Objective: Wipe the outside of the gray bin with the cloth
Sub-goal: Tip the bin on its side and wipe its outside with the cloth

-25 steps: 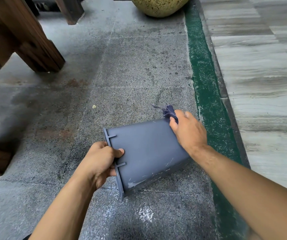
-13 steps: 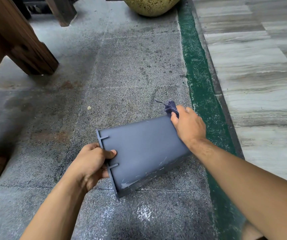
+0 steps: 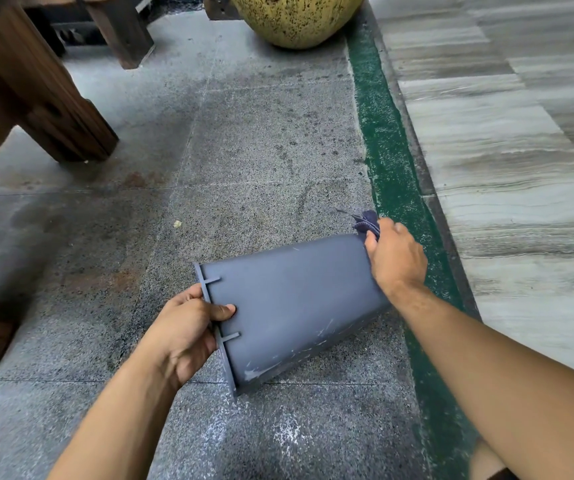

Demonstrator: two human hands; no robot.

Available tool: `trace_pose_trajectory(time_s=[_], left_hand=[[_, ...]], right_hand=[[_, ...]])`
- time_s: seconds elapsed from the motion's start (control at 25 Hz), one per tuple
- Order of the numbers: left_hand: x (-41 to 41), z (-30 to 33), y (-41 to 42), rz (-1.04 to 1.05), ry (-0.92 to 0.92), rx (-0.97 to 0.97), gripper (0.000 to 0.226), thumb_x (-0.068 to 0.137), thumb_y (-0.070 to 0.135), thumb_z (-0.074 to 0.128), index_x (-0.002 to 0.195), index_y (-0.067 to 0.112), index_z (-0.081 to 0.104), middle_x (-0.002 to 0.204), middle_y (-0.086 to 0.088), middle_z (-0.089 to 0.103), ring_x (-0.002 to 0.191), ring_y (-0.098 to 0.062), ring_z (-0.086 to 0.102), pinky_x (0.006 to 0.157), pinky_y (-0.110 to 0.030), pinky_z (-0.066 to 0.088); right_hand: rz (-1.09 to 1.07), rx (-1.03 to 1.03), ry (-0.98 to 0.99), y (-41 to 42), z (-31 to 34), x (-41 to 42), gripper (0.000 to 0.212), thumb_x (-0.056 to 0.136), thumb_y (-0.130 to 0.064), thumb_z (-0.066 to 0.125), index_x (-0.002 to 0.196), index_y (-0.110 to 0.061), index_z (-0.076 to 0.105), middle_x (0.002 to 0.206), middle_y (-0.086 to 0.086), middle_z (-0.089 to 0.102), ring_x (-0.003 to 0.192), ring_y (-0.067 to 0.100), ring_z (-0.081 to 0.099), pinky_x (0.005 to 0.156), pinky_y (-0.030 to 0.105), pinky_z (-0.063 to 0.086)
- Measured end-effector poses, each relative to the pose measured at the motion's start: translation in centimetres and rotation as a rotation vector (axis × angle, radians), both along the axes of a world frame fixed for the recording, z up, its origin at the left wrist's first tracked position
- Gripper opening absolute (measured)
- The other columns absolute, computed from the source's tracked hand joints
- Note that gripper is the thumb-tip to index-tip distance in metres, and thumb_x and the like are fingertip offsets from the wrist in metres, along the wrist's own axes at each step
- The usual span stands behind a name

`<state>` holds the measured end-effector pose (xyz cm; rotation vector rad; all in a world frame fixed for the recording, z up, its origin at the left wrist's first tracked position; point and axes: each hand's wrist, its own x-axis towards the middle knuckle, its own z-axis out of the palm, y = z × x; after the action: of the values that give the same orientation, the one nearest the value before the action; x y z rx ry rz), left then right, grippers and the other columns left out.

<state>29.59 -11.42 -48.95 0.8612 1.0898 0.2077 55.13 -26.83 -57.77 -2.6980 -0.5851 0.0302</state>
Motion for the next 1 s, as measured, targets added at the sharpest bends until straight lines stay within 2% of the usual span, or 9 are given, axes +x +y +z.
trace_pose_trajectory(time_s=[0.16,0.28,0.36,0.48,0.6,0.68,0.76,0.88,1.0], left_hand=[[-0.3,1.0,0.0,0.005,-0.019,-0.115,0.043,0.088,0.027,0.059,0.125,0.006,0.062,0.112,-0.015,0.07,0.101,-0.036,0.068,0.095,-0.06,0.051],[-0.2,1.6,-0.2,0.068,-0.076,-0.201,0.06,0.091,0.048,0.052,0.123,-0.001,0.062,0.121,-0.023,0.071,0.106,-0.04,0.071,0.09,-0.052,0.057],[0.3,1.4,-0.6,0.084,-0.057,-0.207,0.067,0.092,0.057,0.045,0.12,0.0,0.066,0.116,-0.026,0.073,0.096,-0.04,0.075,0.084,-0.051,0.06],[1.3,1.4,-1.3,0.106,-0.022,-0.207,0.073,0.095,0.062,0.038,0.12,0.001,0.069,0.105,-0.024,0.076,0.088,-0.038,0.075,0.088,-0.047,0.053],[2.2,1.7,-1.8,0.121,-0.017,-0.175,0.066,0.101,0.049,0.035,0.134,-0.002,0.06,0.106,-0.025,0.075,0.087,-0.036,0.074,0.08,-0.043,0.053],[2.6,2.0,-2.3,0.132,-0.05,-0.175,0.064,0.1,0.043,0.037,0.135,-0.006,0.058,0.116,-0.027,0.072,0.095,-0.038,0.07,0.082,-0.044,0.054],[2.7,2.4,-2.5,0.139,-0.103,-0.154,0.066,0.097,0.043,0.04,0.134,-0.008,0.058,0.123,-0.03,0.067,0.107,-0.042,0.067,0.093,-0.048,0.054],[2.5,2.3,-2.1,0.141,-0.231,-0.149,0.082,0.09,0.062,0.045,0.132,-0.007,0.06,0.126,-0.033,0.059,0.119,-0.045,0.059,0.107,-0.054,0.045],[2.7,2.4,-1.9,0.125,-0.247,-0.035,0.089,0.076,0.081,0.052,0.119,0.004,0.059,0.1,-0.022,0.053,0.085,-0.036,0.054,0.076,-0.041,0.051]], right_hand=[[-0.15,0.011,0.086,-3.6,-0.4,1.6,0.028,0.103,-0.033,0.049,0.115,-0.009,0.056,0.098,0.009,0.063,0.085,0.03,0.062,0.074,0.041,0.054],[-0.259,0.191,0.135,-4.1,1.6,3.0,0.022,0.101,-0.035,0.054,0.11,-0.015,0.057,0.091,0.007,0.065,0.08,0.031,0.067,0.07,0.045,0.059],[-0.242,0.345,0.172,-2.9,4.1,2.9,0.018,0.098,-0.037,0.059,0.107,-0.022,0.06,0.091,0.004,0.067,0.08,0.028,0.067,0.071,0.043,0.059],[-0.088,0.43,0.208,-0.1,8.2,0.2,0.011,0.095,-0.035,0.063,0.098,-0.025,0.063,0.083,-0.005,0.064,0.071,0.014,0.058,0.058,0.023,0.042],[0.1,0.461,0.266,2.7,10.5,-4.3,0.009,0.094,-0.034,0.063,0.093,-0.025,0.061,0.077,-0.009,0.062,0.064,0.004,0.054,0.051,0.021,0.033],[0.221,0.471,0.281,4.3,11.4,-7.4,0.013,0.093,-0.035,0.064,0.091,-0.023,0.062,0.075,-0.007,0.064,0.065,0.009,0.057,0.053,0.025,0.037],[0.32,0.492,0.245,5.7,11.7,-10.1,0.016,0.09,-0.035,0.066,0.091,-0.019,0.065,0.078,-0.002,0.069,0.072,0.019,0.061,0.061,0.031,0.043],[0.379,0.506,0.227,6.9,11.9,-12.8,0.015,0.089,-0.034,0.066,0.093,-0.019,0.066,0.09,0.001,0.073,0.086,0.026,0.063,0.073,0.033,0.044],[0.388,0.482,0.222,7.5,11.8,-13.9,0.016,0.089,-0.035,0.064,0.094,-0.019,0.065,0.094,0.001,0.072,0.092,0.026,0.062,0.073,0.032,0.041]])
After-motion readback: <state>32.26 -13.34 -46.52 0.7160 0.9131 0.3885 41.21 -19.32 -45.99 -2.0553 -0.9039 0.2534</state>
